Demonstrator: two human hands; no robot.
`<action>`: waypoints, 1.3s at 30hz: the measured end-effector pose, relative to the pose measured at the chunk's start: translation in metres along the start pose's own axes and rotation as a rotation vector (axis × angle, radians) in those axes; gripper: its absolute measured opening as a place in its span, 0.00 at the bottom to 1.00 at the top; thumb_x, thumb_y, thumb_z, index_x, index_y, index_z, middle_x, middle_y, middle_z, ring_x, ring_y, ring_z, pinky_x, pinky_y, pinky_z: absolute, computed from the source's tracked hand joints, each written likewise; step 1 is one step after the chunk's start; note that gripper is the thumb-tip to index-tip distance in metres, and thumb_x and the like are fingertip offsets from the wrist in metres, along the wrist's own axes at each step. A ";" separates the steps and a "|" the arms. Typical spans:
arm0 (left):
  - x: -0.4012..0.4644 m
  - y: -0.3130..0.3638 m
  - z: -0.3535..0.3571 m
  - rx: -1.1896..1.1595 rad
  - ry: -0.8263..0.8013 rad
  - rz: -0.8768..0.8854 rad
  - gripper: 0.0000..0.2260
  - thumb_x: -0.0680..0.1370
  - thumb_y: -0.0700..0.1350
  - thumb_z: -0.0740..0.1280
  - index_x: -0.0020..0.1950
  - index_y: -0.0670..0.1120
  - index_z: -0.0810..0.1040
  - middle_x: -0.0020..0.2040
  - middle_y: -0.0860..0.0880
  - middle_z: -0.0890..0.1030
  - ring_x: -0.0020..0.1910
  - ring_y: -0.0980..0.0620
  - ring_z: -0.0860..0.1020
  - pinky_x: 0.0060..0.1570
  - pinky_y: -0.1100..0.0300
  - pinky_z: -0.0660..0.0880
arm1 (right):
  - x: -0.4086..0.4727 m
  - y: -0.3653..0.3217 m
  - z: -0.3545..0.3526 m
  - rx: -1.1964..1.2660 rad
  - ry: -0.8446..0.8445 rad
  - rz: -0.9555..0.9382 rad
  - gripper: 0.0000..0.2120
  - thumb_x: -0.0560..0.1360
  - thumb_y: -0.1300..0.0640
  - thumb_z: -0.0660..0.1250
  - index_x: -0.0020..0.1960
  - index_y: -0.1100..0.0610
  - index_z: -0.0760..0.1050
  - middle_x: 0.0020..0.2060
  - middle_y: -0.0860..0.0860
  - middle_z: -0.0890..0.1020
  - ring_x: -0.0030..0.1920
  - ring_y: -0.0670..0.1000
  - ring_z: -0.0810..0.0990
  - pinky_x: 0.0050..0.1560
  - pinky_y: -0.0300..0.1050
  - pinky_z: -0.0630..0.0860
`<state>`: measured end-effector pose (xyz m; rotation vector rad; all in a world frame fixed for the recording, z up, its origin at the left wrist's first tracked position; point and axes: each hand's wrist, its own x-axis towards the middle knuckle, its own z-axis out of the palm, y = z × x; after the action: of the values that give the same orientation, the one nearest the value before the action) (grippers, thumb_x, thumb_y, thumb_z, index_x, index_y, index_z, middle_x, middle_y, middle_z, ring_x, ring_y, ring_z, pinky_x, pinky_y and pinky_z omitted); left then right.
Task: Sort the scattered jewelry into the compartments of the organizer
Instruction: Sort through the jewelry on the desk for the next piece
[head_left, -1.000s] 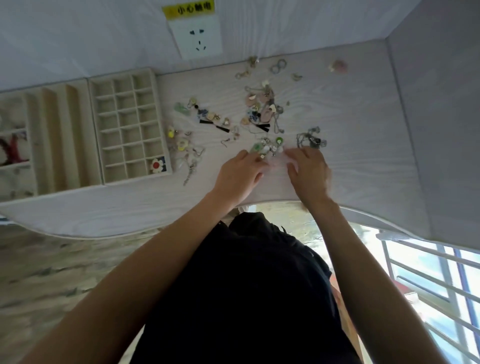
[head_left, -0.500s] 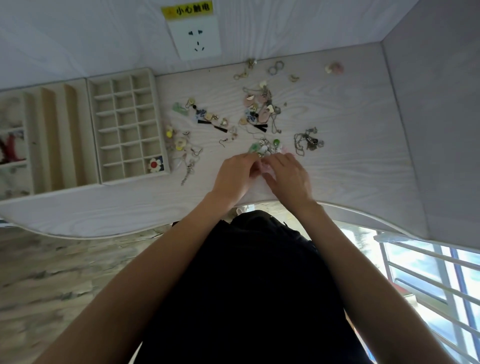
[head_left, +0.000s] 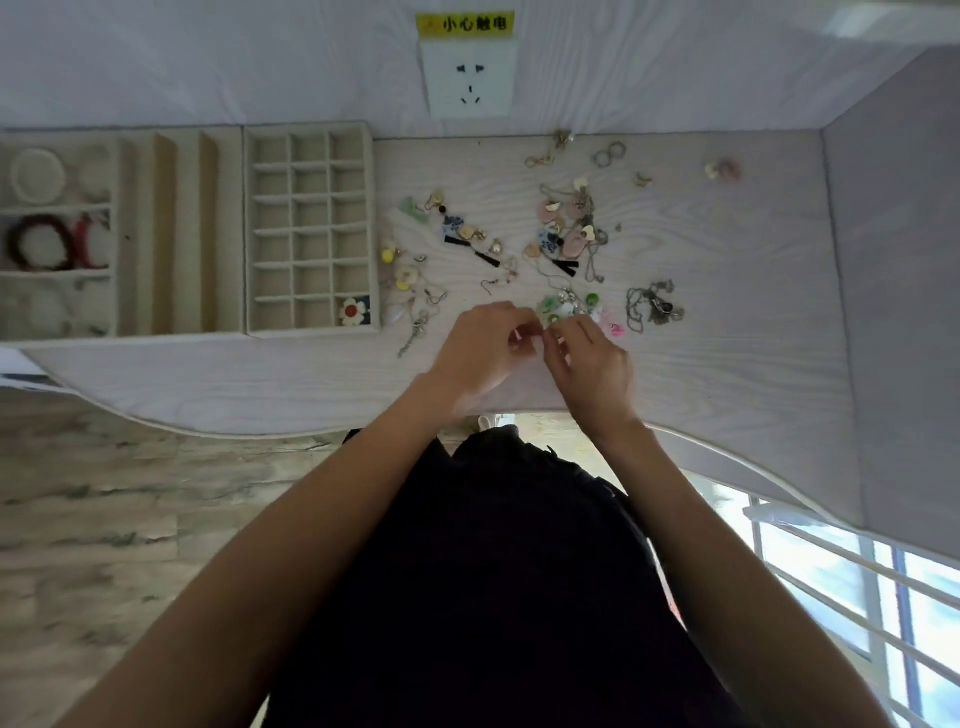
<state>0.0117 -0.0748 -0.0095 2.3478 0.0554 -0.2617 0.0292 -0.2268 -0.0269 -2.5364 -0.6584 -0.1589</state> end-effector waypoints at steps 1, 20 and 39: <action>-0.005 -0.004 -0.011 -0.058 0.017 -0.025 0.04 0.74 0.42 0.68 0.47 0.46 0.81 0.41 0.50 0.80 0.40 0.52 0.77 0.43 0.61 0.72 | 0.007 -0.011 -0.001 0.091 -0.042 0.044 0.09 0.77 0.57 0.62 0.43 0.61 0.76 0.36 0.52 0.80 0.26 0.50 0.76 0.25 0.41 0.72; -0.100 -0.140 -0.118 -0.017 0.453 -0.172 0.09 0.74 0.36 0.68 0.51 0.45 0.82 0.45 0.51 0.83 0.43 0.53 0.79 0.46 0.54 0.78 | 0.085 -0.170 0.100 0.367 -0.434 -0.263 0.04 0.69 0.66 0.69 0.44 0.63 0.80 0.44 0.56 0.80 0.43 0.55 0.79 0.43 0.50 0.77; -0.101 -0.150 -0.118 0.541 0.362 -0.152 0.12 0.73 0.44 0.62 0.53 0.54 0.81 0.68 0.47 0.71 0.67 0.45 0.67 0.65 0.46 0.59 | 0.081 -0.166 0.090 -0.123 -0.412 -0.431 0.14 0.72 0.58 0.57 0.47 0.56 0.82 0.52 0.57 0.78 0.54 0.57 0.72 0.51 0.51 0.69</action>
<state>-0.0841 0.1187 -0.0116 2.9092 0.3816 0.0951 0.0187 -0.0220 -0.0114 -2.5260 -1.3919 0.1879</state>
